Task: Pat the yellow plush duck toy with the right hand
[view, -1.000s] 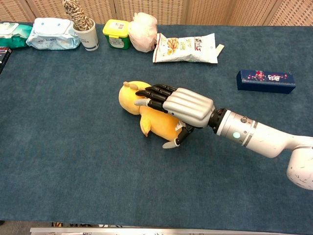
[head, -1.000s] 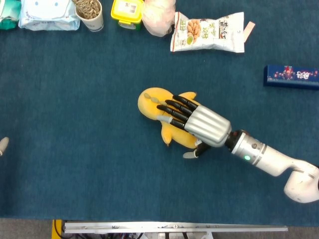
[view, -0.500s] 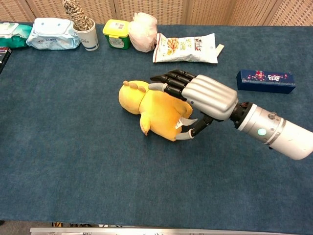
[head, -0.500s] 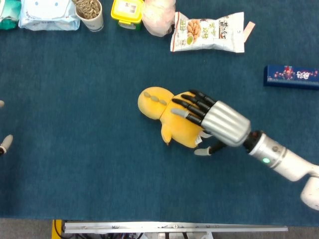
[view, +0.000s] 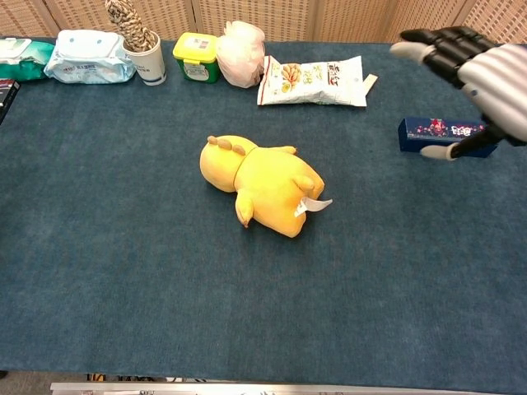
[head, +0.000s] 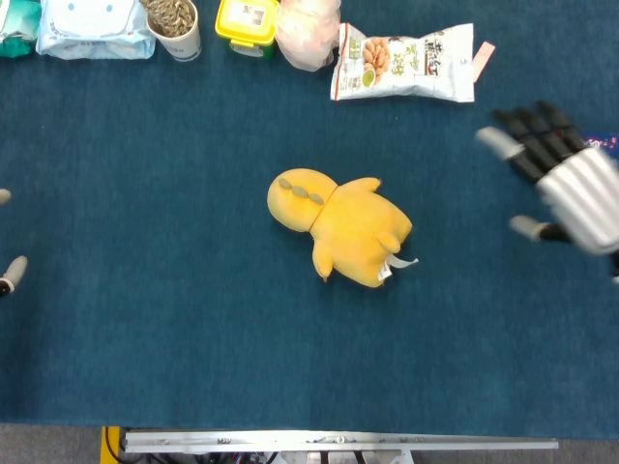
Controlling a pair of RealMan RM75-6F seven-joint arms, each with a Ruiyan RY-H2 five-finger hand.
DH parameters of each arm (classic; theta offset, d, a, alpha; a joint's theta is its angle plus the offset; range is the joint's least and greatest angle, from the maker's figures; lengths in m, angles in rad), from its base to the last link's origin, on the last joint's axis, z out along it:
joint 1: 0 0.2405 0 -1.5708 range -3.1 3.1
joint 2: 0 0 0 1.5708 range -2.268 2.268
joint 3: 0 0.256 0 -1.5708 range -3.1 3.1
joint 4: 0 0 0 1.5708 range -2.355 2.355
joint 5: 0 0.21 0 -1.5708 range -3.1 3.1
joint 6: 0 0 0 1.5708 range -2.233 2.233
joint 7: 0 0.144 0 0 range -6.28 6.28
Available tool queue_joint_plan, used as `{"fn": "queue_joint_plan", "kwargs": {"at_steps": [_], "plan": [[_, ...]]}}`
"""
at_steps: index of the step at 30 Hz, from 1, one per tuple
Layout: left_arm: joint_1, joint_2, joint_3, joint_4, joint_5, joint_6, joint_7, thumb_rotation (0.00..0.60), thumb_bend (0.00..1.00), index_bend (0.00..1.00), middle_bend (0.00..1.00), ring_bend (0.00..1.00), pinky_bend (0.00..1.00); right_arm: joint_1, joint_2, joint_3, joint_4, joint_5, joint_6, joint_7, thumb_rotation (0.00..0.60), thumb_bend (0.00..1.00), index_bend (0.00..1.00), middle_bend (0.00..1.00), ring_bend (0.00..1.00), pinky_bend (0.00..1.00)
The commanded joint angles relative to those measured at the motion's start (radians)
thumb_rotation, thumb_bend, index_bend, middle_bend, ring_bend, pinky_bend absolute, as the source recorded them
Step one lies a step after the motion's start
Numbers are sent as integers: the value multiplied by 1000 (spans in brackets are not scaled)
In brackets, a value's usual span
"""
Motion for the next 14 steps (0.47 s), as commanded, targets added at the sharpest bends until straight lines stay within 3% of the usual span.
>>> {"fn": "queue_joint_plan", "kwargs": {"at_steps": [1, 10, 14], "plan": [[-2, -3, 1, -2, 5, 2, 7, 600, 220, 267, 262, 235, 155, -67, 60, 6, -33, 55, 48, -23, 600, 0, 0, 3, 0, 0], [-10, -13, 3, -9, 24, 5, 14, 600, 220, 267, 263, 235, 154, -210, 139, 28, -27, 134, 170, -1, 600, 0, 9, 150, 0, 19], [-8, -15, 5, -11, 30, 12, 17, 600, 220, 267, 262, 235, 153, -263, 168, 18, -15, 167, 174, 20, 600, 0, 19, 159, 0, 55]]}}
